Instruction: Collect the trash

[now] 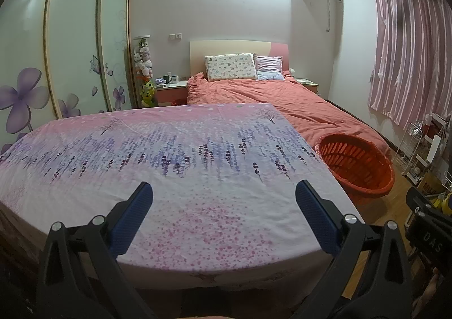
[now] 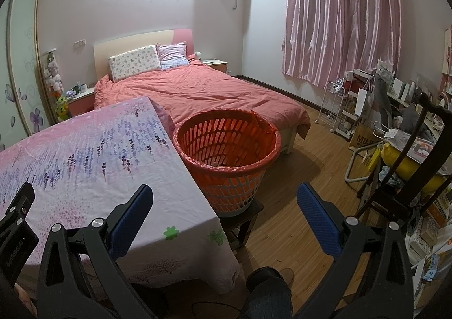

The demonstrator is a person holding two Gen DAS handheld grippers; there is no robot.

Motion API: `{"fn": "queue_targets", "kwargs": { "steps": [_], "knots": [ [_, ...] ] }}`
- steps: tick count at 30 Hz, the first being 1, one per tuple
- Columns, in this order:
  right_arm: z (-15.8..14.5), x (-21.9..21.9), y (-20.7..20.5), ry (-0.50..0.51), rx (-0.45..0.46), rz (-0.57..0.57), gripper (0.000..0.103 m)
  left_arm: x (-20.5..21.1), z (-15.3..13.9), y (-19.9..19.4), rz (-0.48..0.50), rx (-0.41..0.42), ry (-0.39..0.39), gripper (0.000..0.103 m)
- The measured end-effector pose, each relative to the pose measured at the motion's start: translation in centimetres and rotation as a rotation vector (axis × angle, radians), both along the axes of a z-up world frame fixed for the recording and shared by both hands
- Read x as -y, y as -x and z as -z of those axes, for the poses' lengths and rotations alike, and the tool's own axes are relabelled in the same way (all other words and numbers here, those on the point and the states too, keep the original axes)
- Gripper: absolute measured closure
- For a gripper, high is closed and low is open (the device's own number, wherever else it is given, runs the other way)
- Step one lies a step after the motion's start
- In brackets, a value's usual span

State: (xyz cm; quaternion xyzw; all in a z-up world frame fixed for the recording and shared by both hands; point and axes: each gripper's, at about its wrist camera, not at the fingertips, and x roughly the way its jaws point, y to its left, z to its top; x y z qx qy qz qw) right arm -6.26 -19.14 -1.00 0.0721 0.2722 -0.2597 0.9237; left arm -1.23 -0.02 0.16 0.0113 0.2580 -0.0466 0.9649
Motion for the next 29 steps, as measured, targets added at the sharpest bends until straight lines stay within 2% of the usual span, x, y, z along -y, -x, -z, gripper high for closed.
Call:
{"fn": "queue_targets", "kwargs": {
  "steps": [29],
  "knots": [
    [0.04,-0.06,-0.04,0.000,-0.001,0.000,0.002,-0.35,0.02,0.03,-0.005,-0.007,-0.002,0.004]
  ]
}}
